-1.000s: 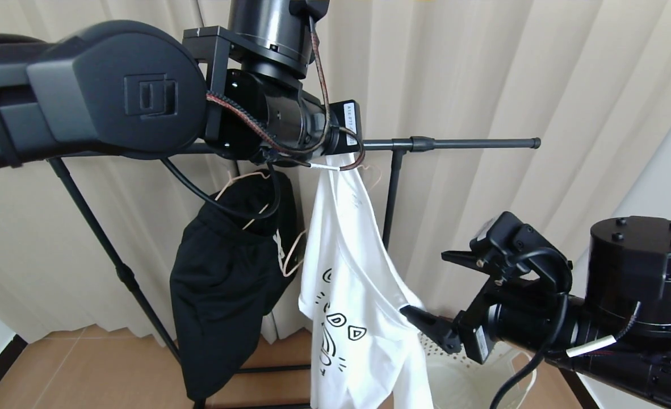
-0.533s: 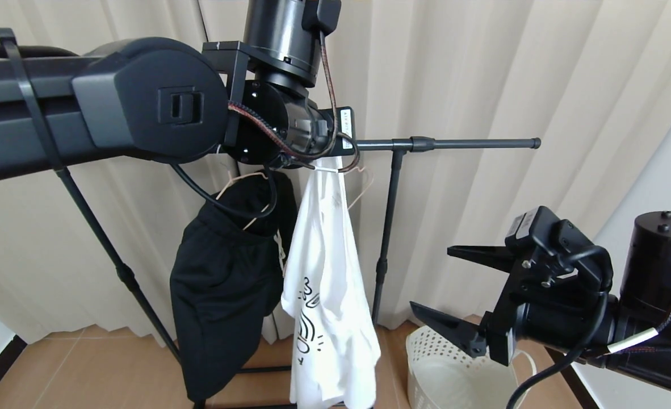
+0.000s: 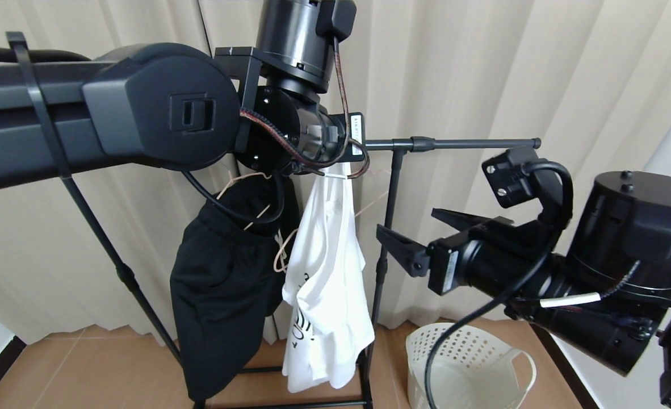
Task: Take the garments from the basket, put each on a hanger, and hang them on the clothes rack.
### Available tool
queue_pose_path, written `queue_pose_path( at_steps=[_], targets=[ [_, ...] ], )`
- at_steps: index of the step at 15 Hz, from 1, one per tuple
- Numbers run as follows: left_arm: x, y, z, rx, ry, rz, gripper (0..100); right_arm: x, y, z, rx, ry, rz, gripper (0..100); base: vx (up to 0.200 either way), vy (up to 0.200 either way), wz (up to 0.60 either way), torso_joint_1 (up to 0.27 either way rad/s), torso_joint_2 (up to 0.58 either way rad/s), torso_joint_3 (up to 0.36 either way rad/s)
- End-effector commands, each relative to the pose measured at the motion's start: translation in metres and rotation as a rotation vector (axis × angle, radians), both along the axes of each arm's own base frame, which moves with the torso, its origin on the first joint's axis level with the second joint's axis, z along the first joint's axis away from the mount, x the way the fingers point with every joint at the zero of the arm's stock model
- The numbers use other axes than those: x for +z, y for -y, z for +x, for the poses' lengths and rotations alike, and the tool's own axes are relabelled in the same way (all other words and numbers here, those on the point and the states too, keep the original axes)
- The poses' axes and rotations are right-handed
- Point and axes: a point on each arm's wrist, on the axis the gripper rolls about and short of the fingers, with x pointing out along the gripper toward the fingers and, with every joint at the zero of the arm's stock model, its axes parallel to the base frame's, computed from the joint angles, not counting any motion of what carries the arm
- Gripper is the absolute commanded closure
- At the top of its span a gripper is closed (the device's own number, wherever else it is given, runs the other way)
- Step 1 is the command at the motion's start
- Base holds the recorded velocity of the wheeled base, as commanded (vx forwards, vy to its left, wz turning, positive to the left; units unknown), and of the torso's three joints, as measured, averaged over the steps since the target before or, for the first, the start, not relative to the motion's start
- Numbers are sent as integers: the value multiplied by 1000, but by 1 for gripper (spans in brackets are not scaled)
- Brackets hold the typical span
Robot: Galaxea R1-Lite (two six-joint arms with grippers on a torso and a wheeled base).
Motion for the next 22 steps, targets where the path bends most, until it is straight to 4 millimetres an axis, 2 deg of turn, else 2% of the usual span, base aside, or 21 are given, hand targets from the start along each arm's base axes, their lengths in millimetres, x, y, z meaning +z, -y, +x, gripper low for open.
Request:
queue_pose_path(
  at_steps=[1, 3, 8, 9, 12, 14, 18, 22],
  targets=[
    [0, 3, -3, -3, 2, 1, 100, -1, -26, 14, -27, -19, 45, 0, 0, 0, 0, 0, 0, 0],
    [0, 5, -5, -6, 2, 5, 100, 6, -30, 17, -51, -31, 104, 0, 0, 0, 0, 0, 0, 0],
    [-1, 12, -11, -26, 1, 7, 100, 3, -34, 17, -48, -41, 117, 0, 0, 0, 0, 0, 0, 0],
    [0, 12, -12, -28, 2, 6, 100, 1, -36, 19, -55, -46, 110, 0, 0, 0, 0, 0, 0, 0],
    [-1, 13, -13, -24, 2, 10, 100, -21, -42, 43, -160, -67, 59, 0, 0, 0, 0, 0, 0, 0],
    [-1, 12, -13, -10, 5, 15, 100, -27, -37, 53, -221, -60, 17, 0, 0, 0, 0, 0, 0, 0],
    [1, 10, -13, -7, 8, 12, 100, -34, -22, 54, -242, -42, -91, 0, 0, 0, 0, 0, 0, 0],
    [5, 5, -13, 1, 14, 5, 100, -51, -15, 53, -233, -47, -221, 0, 0, 0, 0, 0, 0, 0]
  ],
)
